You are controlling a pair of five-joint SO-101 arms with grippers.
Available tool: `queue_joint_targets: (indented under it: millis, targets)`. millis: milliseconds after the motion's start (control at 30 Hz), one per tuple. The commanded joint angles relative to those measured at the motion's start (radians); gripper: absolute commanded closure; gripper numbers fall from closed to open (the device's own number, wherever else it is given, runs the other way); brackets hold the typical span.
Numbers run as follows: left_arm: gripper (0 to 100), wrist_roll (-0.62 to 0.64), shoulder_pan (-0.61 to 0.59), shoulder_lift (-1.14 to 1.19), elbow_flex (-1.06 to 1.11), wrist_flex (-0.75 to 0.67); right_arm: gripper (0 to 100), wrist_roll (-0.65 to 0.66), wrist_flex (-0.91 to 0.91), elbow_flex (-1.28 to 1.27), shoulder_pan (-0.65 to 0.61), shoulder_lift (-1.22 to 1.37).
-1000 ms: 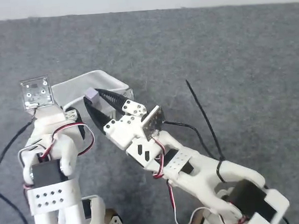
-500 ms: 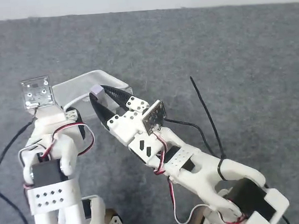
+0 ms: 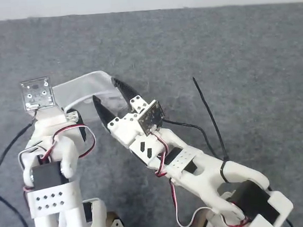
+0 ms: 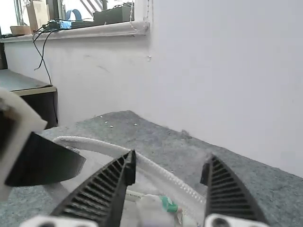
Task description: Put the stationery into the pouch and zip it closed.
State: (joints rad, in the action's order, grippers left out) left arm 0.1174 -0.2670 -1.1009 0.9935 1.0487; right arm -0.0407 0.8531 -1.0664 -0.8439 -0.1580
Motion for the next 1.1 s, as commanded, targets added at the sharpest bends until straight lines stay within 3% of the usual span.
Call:
queue_joint_targets:
  millis: [0,333,733,1067]
  targets:
    - [97,-0.006,0.003,-0.006,-0.038,0.008,80.9,0.012,-0.012,-0.006,0.016,-0.048]
    - [97,-0.008,0.003,-0.006,-0.038,0.008,81.1,0.012,-0.045,-0.117,0.016,-0.236]
    - [97,-0.006,-0.044,-0.006,-0.038,0.005,81.1,0.006,-0.619,-0.107,0.016,-0.636]
    - [97,-0.003,-0.048,-0.006,-0.038,0.003,81.2,0.005,-1.082,0.071,0.012,-0.677]
